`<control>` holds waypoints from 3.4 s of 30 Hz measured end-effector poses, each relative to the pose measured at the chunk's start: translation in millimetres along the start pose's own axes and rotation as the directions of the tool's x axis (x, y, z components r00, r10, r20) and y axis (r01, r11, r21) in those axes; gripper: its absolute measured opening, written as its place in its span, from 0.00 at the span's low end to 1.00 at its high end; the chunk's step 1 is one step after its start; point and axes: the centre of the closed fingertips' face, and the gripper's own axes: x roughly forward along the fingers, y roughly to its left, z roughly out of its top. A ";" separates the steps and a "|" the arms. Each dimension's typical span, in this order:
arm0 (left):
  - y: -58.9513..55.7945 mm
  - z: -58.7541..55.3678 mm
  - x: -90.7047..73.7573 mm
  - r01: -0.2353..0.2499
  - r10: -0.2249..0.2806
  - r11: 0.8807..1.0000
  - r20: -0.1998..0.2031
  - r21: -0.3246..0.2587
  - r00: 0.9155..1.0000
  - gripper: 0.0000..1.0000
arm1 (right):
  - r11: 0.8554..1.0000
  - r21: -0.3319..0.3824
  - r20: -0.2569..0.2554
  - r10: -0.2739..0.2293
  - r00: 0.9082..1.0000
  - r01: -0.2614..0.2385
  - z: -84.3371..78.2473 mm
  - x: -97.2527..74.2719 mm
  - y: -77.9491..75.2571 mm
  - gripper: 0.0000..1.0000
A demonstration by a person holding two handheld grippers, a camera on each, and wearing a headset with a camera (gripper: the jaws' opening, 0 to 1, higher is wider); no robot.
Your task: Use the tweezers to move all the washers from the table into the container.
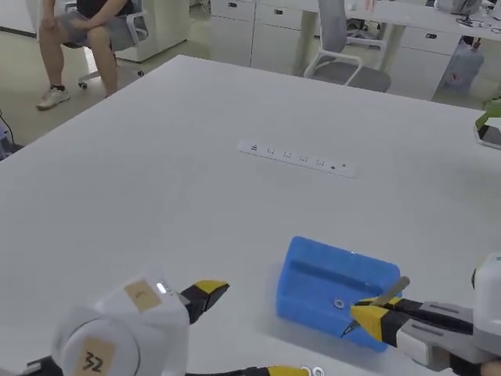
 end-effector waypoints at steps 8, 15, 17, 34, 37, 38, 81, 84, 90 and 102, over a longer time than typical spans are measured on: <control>-1.1 -0.6 0.6 0.005 -0.005 1.000 -0.008 0.005 1.000 0.78 | 1.000 0.016 -0.027 0.013 1.000 -0.013 -16.0 9.1 5.3 0.04; -2.2 0.7 0.6 0.006 -0.006 1.000 -0.007 0.006 1.000 0.78 | 0.999 0.041 -0.055 0.021 0.998 -0.019 -32.7 19.4 9.9 0.04; -2.4 0.5 0.6 0.008 -0.008 1.000 -0.007 0.004 1.000 0.78 | 0.999 0.046 -0.062 0.028 0.998 -0.025 -35.9 22.3 12.6 0.04; 1.2 -0.3 -1.0 -0.003 0.003 1.000 -0.002 0.002 1.000 0.77 | 0.998 0.008 -0.106 0.061 0.992 -0.061 -45.8 35.1 16.6 0.04; 1.7 -0.7 -1.2 -0.004 0.004 1.000 -0.003 0.000 1.000 0.77 | 0.995 -0.068 -0.130 0.066 0.989 -0.075 -46.3 35.3 18.9 0.04; 1.8 -0.9 -1.2 -0.005 0.005 1.000 -0.003 0.001 1.000 0.77 | 0.992 -0.093 -0.136 0.068 0.988 -0.081 -46.6 35.3 19.9 0.04; -4.1 0.3 1.0 0.017 -0.016 0.999 -0.008 0.037 1.000 0.75 | 0.966 -0.252 -0.118 0.030 0.993 -0.059 -49.3 37.4 32.9 0.03; -6.2 -2.1 2.1 0.026 -0.025 0.999 -0.021 0.038 0.999 0.75 | 0.970 -0.236 -0.113 0.023 0.993 -0.049 -49.2 36.5 31.2 0.03; -12.0 -8.3 5.2 0.043 -0.039 0.997 -0.061 0.066 0.997 0.74 | 0.978 -0.210 -0.091 -0.002 0.996 -0.018 -48.4 35.4 29.8 0.03; -3.5 -6.8 1.9 0.010 -0.007 0.999 -0.047 0.049 0.999 0.73 | 0.986 -0.165 -0.016 -0.009 1.000 0.006 -24.8 22.6 26.5 0.03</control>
